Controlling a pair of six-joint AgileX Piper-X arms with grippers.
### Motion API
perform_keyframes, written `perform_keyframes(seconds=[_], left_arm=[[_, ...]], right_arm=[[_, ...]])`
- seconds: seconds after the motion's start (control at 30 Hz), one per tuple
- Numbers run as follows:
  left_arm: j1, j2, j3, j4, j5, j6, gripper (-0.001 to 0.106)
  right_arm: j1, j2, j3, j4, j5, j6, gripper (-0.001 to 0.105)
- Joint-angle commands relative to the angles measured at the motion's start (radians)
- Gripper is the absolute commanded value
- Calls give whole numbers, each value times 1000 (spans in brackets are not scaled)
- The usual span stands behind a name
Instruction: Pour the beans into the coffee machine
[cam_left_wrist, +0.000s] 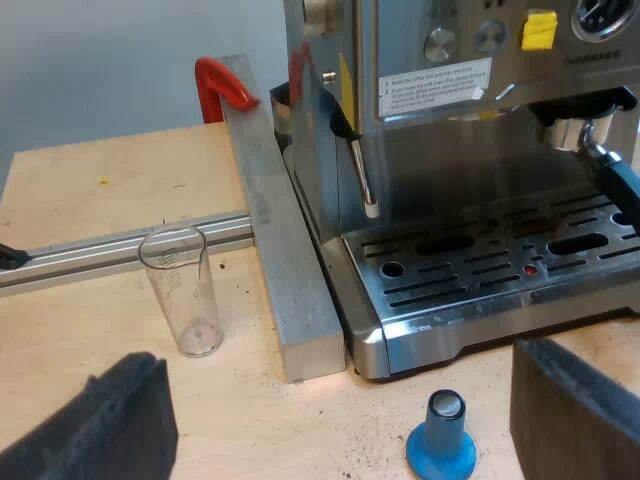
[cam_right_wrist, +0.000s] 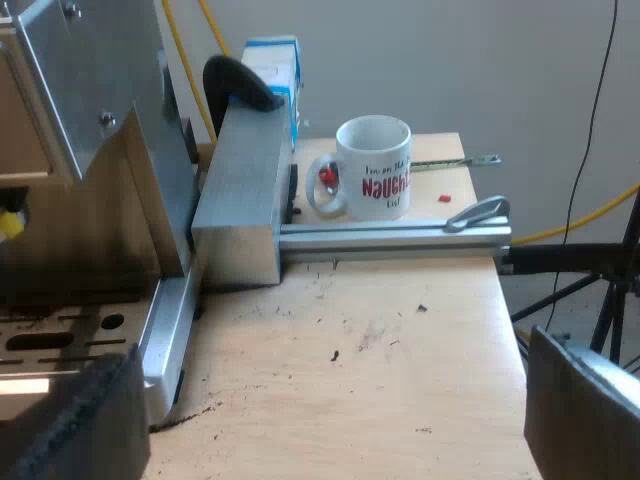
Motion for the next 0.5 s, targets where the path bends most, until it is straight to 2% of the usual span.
perform_keyframes(seconds=[0.03,0.3,0.5], left_arm=[[-2,-134,30,-45,-18,-8,71],[-2,-134,177,-188,-18,-8,71],[-2,-132,362,-295,-18,-8,71]], right_arm=[[-5,-39,39,-78,0,-3,78],[-5,-37,124,-189,0,-3,78],[-5,-37,229,-189,0,-3,78]])
